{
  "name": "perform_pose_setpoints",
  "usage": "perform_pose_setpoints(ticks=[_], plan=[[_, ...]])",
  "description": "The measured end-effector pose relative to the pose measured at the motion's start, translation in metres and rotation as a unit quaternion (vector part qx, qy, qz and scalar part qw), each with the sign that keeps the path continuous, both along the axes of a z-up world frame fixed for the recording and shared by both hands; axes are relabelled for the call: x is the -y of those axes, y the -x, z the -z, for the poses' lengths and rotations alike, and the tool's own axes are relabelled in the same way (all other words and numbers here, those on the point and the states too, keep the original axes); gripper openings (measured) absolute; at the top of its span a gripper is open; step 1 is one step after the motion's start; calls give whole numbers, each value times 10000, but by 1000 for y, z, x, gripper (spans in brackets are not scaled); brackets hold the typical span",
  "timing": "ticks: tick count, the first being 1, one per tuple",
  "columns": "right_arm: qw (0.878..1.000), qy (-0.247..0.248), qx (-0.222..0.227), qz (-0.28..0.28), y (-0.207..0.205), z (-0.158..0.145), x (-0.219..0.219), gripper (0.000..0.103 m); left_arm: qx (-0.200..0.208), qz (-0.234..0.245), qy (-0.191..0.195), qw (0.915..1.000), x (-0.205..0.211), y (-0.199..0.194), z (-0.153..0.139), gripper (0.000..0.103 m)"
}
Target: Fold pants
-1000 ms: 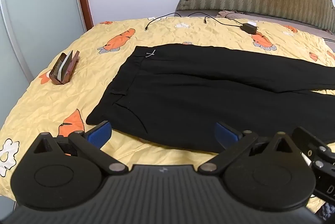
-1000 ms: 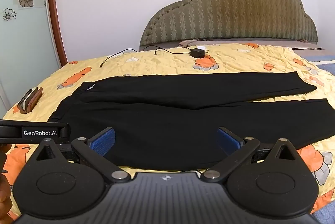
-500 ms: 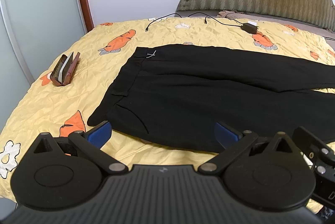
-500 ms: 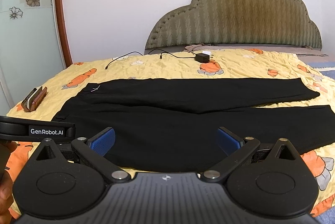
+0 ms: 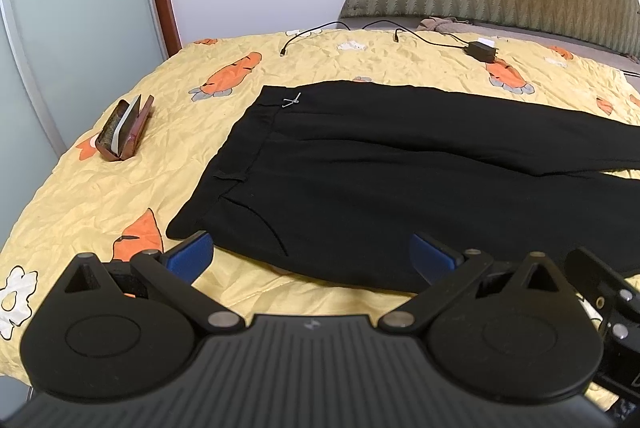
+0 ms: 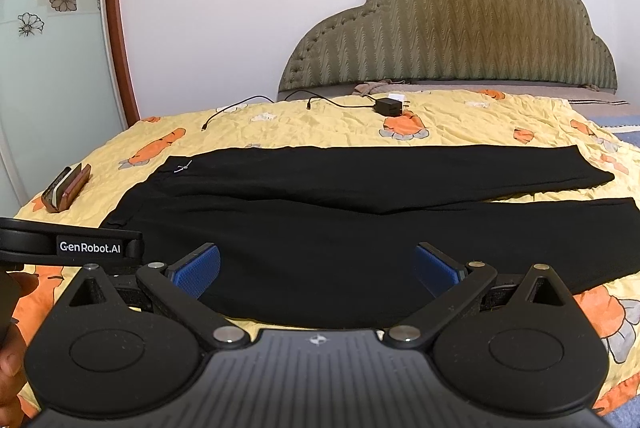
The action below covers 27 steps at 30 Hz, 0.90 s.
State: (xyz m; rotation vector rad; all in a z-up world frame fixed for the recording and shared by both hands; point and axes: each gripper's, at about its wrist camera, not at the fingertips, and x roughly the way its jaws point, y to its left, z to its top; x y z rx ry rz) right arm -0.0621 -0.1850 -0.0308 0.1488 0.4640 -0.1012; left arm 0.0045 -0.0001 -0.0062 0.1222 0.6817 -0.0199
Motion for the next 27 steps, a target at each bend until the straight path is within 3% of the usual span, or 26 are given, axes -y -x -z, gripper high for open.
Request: perform_pose_setpoints(ticks=[21,27], plan=[[9998,87,8,-188,-8,4,-4,103,-101,34,21,9999,-3,-10,5,103],[9959,291,470,-723,-23,-8,1,103,-107,238,-70,9996,-8,-26,2,103]])
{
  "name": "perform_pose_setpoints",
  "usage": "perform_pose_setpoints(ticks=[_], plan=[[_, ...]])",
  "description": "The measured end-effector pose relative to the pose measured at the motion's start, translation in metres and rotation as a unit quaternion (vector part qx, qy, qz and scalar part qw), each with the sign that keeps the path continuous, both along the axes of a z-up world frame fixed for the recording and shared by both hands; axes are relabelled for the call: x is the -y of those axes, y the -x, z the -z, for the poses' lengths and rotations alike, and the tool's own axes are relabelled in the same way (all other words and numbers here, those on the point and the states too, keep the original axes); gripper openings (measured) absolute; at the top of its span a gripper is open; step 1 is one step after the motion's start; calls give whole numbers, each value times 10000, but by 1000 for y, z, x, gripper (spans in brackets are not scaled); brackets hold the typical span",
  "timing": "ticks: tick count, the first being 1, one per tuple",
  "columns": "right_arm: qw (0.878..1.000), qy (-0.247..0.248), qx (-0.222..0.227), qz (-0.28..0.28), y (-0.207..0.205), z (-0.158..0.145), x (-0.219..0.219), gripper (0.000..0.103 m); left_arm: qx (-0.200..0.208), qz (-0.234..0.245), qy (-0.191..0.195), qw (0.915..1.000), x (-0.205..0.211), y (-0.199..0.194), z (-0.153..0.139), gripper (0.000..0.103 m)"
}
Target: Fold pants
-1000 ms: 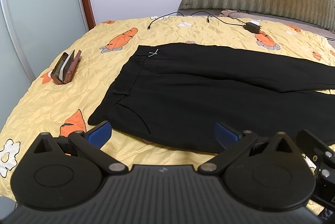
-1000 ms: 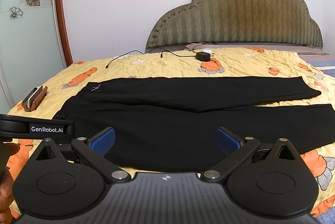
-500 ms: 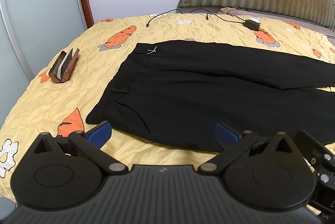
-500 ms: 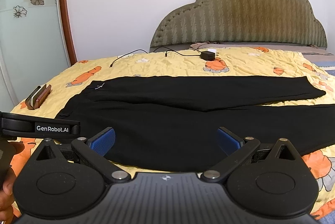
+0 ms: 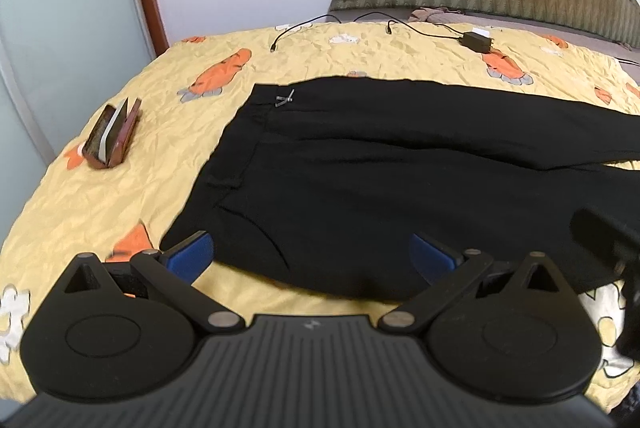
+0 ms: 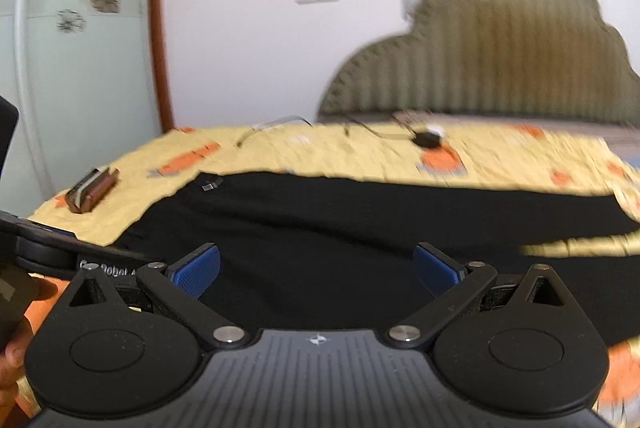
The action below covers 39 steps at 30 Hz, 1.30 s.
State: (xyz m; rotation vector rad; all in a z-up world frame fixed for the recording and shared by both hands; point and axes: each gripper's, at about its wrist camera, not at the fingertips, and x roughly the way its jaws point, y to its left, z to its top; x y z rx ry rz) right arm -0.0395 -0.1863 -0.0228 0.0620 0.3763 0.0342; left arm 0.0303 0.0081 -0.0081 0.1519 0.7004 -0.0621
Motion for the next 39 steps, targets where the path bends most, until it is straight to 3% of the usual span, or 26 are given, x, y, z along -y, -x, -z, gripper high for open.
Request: perform_pose_setpoints(ticks=[4,9,14,19,21,27,31,34,39], plan=[[9985,189,-6,-514,-32,-13,6,103,49,67,95,9999,-18,-28,-7,103],[9946,508,-235,-873,-92,-20,10,103,-214,16,601,9980,-54,-88,-13,103],[9833,794,-622,-1515,-170,-13,23,103,-240,3,507,9984,-76,-156,-11,103],[9653,724,-1046,-2279,-251,0,48,103,-756,779,941,9896,-98,-233,3,103],[9586,591,-1243,-2494,-280,5,62,103,-779,1116,1012,9855,-103,-259,8,103],[9461,422,-1693,-2727,-353,24,93,103,-580,1585,374,9849,-92,-316,25,103],[9339,417,-1994,-2939,-386,36,104,99,-757,1759,266,9811,-82,-349,41,103],[9252,394,-2173,-3086,-402,45,111,97,-893,1806,469,9784,-84,-368,52,103],[9107,357,-2418,-3330,-418,55,119,97,-1231,2129,991,9642,-84,-385,65,103]])
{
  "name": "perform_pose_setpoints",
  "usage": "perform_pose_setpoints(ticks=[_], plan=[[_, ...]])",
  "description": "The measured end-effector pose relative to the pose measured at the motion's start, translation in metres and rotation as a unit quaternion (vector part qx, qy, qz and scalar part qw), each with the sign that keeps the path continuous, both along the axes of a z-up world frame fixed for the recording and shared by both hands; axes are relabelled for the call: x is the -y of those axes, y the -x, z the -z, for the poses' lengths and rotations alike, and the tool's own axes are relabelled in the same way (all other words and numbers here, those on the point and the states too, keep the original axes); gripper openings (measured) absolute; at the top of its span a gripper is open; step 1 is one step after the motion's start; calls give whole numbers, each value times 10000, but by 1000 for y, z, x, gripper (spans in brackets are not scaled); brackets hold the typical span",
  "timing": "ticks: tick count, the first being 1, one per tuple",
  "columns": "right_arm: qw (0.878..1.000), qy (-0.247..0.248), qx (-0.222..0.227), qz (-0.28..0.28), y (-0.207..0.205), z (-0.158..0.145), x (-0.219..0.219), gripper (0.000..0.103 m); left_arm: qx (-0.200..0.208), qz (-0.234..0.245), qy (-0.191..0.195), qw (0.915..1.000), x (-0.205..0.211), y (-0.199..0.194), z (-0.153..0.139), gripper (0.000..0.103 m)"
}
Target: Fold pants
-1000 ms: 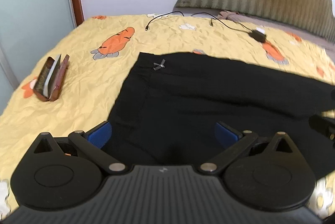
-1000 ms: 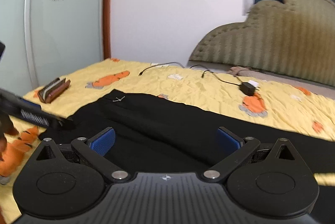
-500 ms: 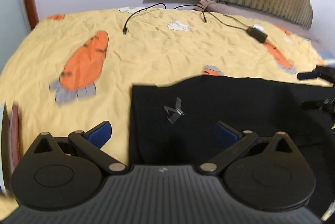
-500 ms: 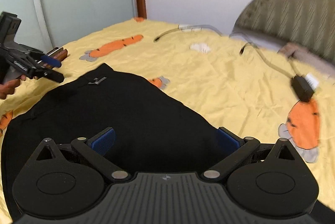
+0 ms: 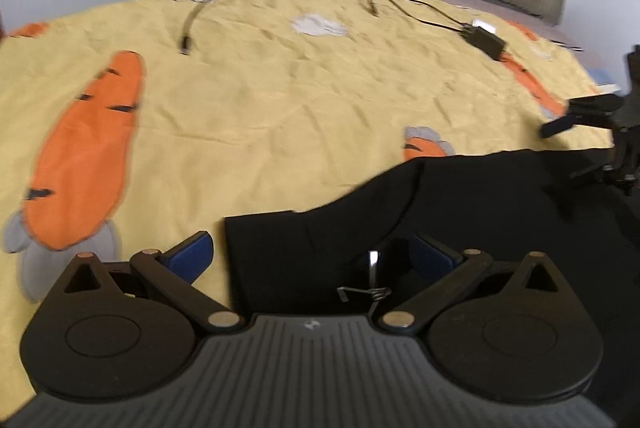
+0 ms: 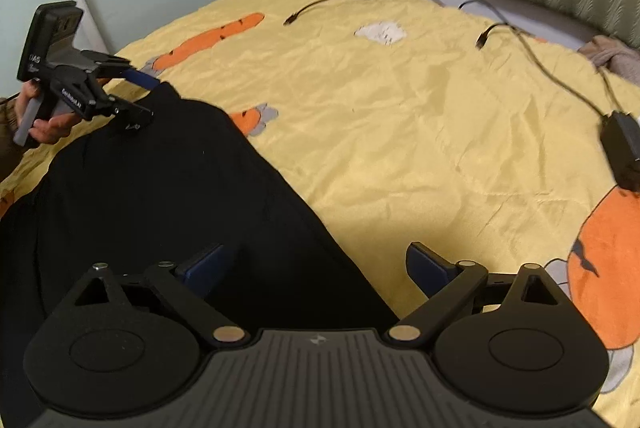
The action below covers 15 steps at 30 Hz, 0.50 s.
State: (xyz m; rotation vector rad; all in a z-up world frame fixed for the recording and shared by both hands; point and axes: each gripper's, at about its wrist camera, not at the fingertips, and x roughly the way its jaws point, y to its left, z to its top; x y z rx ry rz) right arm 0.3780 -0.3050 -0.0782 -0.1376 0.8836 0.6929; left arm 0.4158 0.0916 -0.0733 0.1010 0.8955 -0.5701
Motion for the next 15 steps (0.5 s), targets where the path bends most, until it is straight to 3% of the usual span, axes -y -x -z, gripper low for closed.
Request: perform_pose_setpoints(ticks=[3,5,6,7,8,9,10,11,13,15], plan=[[9996,108,-207,-164,-8,8,-1,98,45,42,-68,10000,6,-3,6,101],[9992,179,-136,-319,-9,10,-4,98,199,-25,-134,9997,8,-4,7,94],[9992,178,-137,-346,-10,9,-5,95,249,-93,-116,9996,8,-3,6,85],[9991,179,-124,-373,-10,9,-7,87,278,-163,-117,9994,7,-3,5,69],[9989,215,-73,-404,-8,8,-8,81,288,-252,-159,9991,6,-4,4,61],[9988,251,-24,-420,-7,7,-9,63,264,-283,-138,9992,4,-5,2,56],[9989,272,4,-387,-7,5,-8,38,212,-303,-37,9993,1,-6,1,49],[9992,270,-14,-307,-7,3,-7,27,166,-337,41,9993,-1,-5,0,47],[9994,229,-65,-251,-5,2,-6,12,191,-349,79,9992,0,-1,-2,38],[9990,354,62,-277,2,2,-10,6,322,-299,-21,9990,5,7,-6,35]])
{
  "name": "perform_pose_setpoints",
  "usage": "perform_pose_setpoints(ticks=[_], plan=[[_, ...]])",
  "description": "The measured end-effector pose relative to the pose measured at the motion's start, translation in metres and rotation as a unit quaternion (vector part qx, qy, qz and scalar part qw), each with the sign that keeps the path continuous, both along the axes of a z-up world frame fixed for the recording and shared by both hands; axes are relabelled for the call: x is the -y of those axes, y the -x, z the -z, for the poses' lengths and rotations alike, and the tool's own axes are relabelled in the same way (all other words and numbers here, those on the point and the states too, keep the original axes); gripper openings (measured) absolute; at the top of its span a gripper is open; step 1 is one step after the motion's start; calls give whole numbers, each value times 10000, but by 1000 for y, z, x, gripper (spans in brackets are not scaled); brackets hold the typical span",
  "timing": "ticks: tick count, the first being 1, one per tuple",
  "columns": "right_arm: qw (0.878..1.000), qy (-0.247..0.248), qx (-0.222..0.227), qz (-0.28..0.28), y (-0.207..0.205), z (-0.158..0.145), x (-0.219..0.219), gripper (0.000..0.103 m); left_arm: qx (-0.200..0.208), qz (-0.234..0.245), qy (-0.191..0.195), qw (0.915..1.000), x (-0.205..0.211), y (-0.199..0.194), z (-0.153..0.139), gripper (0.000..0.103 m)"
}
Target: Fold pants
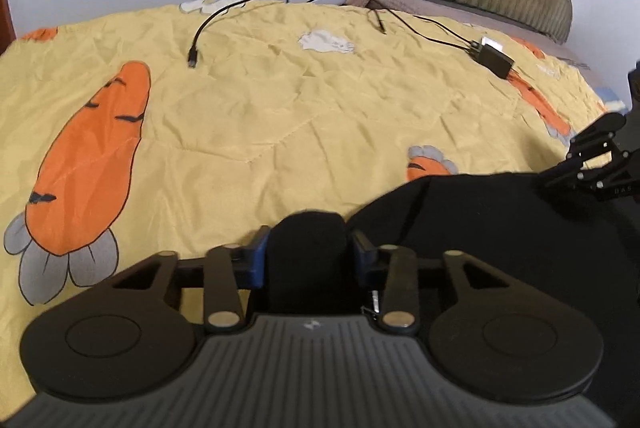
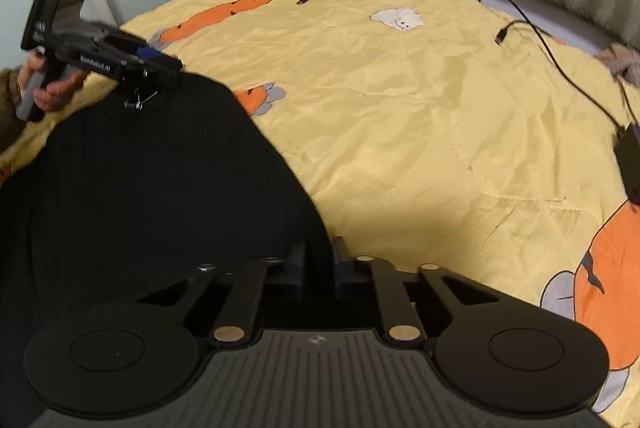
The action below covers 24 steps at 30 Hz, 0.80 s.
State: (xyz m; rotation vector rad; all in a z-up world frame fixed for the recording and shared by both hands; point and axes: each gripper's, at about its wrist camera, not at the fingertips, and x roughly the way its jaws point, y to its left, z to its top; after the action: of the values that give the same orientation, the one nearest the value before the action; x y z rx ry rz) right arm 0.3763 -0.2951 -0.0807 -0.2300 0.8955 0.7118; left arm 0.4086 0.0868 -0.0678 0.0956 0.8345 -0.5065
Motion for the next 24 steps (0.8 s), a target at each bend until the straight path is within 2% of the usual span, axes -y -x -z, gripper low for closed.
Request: perform_pose_setpoints(ticks=[4,9,17,24], plan=[[9984,370,416,34,20,-5,-14,3,410,11,-277,9988,10,18,-10,33],[9880,939,1210,219,57,-17,-38,3,877,-93,-535,9947,16,41,-26,33],[9643,1314,2224,578,135,-42,-61,3,1391,-186,-614,9882,13,90,-58,34],[9531,1426,2598,617,206,-49,-77,3,1716,-134,-479,9839,-1,154,-73,34]])
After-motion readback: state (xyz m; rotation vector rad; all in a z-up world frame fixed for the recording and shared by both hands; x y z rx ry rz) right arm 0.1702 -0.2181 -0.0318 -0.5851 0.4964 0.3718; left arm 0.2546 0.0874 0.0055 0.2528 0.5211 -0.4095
